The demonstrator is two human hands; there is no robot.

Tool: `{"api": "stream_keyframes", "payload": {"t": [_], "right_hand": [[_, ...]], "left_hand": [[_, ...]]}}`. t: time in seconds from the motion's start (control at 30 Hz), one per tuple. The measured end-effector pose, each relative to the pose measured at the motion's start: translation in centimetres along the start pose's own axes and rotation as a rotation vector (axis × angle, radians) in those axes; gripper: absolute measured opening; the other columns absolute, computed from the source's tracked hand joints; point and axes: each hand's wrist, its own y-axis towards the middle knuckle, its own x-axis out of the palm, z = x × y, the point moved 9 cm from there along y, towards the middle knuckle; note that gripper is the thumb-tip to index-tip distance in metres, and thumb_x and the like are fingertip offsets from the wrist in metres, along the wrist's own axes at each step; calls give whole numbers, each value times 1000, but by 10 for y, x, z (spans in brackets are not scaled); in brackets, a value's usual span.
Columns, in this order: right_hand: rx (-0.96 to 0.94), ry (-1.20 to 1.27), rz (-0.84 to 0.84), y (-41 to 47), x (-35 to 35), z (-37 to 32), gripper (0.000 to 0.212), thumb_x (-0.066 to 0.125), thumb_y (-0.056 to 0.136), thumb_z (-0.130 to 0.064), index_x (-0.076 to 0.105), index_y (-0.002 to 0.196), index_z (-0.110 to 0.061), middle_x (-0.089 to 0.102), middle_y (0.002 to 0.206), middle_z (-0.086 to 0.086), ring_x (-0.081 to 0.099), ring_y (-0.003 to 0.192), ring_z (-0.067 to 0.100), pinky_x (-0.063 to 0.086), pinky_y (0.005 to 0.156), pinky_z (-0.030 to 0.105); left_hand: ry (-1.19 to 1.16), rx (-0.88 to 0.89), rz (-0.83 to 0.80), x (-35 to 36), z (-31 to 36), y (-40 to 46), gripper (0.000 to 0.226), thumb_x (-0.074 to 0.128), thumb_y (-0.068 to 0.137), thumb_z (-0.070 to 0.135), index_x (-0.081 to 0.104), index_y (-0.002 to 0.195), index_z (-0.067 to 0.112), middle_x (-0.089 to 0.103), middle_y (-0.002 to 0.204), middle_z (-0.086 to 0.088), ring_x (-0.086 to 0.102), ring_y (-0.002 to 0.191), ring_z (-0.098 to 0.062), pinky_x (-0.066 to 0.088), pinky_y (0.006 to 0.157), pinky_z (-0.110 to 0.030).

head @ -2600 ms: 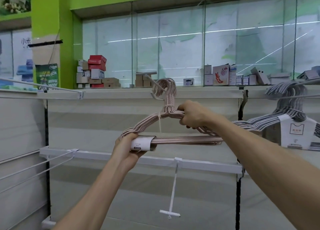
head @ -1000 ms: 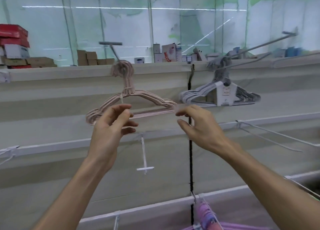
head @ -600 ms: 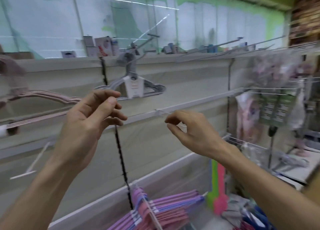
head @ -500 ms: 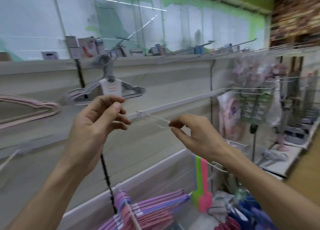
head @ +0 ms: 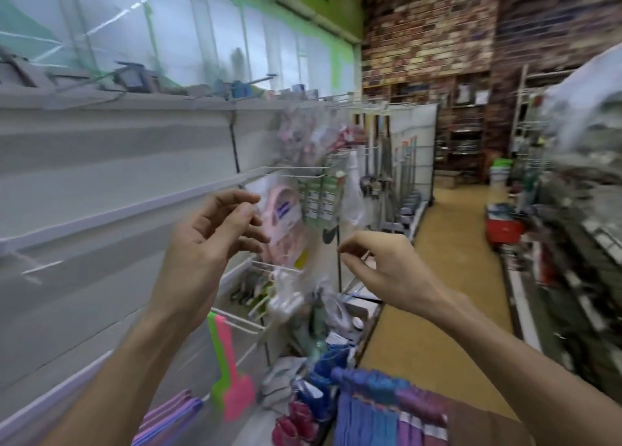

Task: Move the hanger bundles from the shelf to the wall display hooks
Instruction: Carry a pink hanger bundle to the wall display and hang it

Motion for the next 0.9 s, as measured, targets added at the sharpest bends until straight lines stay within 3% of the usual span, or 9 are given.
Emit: {"api": "stream_keyframes", "payload": {"t": [0.3, 0.43, 0.63, 0.77, 0.9], "right_hand": [[293, -106, 1, -41, -21, 151, 13, 65, 94, -19, 72, 105, -15, 71, 92, -7, 65, 85, 3, 56, 77, 29], [426, -151, -43, -57, -8, 216, 15, 63, 95, -21, 71, 108, -17, 71, 94, -9, 64, 88, 2, 56, 78, 27], [631, -183, -117, -69, 24, 325, 16, 60, 97, -26, 68, 110, -21, 69, 97, -10, 63, 90, 1, 56, 80, 25], [773, -192, -132, -73, 43, 396, 17, 58, 98, -29, 67, 111, -23, 68, 98, -14, 62, 89, -3, 53, 75, 17], [896, -219, -135, -90, 61, 455, 21, 54, 99, -32, 66, 116, -26, 68, 99, -16, 63, 90, 0, 56, 78, 24]], "left_hand": [[98, -22, -188, 109, -89, 60, 12, 56, 98, 13, 66, 105, 12, 65, 83, -8, 68, 77, -28, 56, 71, -31], [97, -78, -246, 145, -155, 86, 12, 56, 98, 12, 66, 106, 12, 66, 85, -8, 69, 77, -21, 56, 70, -28], [12, -174, -338, 200, -263, 135, 11, 56, 98, 8, 64, 105, 7, 67, 76, 5, 66, 73, -17, 56, 67, -26], [-28, -236, -405, 234, -328, 174, 11, 56, 98, 8, 64, 105, 9, 64, 82, -10, 65, 74, -17, 54, 66, -24], [-4, -278, -469, 264, -397, 196, 12, 57, 98, 13, 65, 106, 14, 67, 91, -16, 67, 80, -22, 57, 72, -28]]}}
